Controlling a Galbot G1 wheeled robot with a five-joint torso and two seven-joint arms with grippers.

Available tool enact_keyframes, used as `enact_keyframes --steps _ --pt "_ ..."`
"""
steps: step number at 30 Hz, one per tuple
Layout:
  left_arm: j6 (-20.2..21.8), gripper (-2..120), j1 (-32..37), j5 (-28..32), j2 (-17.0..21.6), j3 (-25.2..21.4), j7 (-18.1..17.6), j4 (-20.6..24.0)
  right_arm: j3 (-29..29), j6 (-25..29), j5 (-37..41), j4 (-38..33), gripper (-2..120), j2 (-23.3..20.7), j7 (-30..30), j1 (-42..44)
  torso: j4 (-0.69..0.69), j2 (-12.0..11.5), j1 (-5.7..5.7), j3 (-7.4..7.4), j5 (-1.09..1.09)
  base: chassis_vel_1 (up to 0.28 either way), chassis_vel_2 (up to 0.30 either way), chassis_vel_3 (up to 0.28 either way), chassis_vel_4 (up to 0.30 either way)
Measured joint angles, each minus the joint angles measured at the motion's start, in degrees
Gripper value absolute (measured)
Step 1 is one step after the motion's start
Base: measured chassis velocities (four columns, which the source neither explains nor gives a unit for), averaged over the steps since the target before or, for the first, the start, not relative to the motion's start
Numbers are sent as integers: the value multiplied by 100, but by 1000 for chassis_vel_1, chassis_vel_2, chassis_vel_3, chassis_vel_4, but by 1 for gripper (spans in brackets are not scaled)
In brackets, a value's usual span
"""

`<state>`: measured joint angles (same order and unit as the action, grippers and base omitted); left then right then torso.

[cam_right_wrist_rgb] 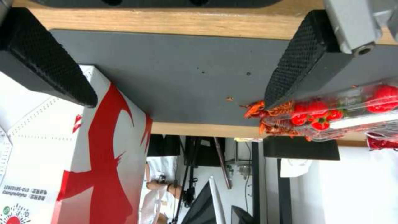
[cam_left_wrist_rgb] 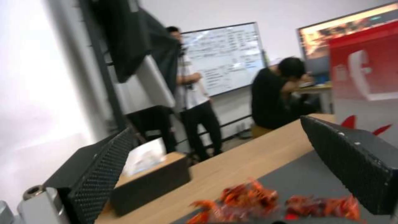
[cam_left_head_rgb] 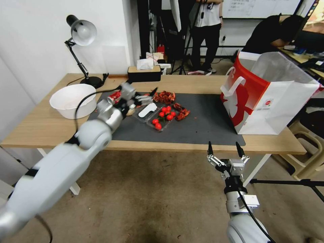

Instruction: Pick up the trash from the table and place it into the takeout bag.

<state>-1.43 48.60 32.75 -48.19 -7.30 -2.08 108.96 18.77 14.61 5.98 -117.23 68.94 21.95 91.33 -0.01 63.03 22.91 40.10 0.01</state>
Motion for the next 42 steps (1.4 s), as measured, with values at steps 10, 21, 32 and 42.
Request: enact_keyframes --steps 10,21,32,42 --pt "-111 100 2418 -846 -453 -1435 -449 733 -9 55 -64 21 100 69 6 56 -1 0 0 0 -1 0 0 0 0" --pt "-491 100 3641 -1220 -893 -2034 -496 830 -29 76 -71 43 100 83 20 55 2 0 -1 0 0 0 0 0 0" --pt "-1054 100 4484 -1543 -1361 -2344 -522 807 -82 112 -89 75 100 126 43 68 0 0 0 0 0 0 0 0 0" --pt "-1453 100 4617 -1667 -1478 -2288 -510 517 -108 157 -122 117 100 168 73 87 1 -1 0 1 -1 0 0 0 0"
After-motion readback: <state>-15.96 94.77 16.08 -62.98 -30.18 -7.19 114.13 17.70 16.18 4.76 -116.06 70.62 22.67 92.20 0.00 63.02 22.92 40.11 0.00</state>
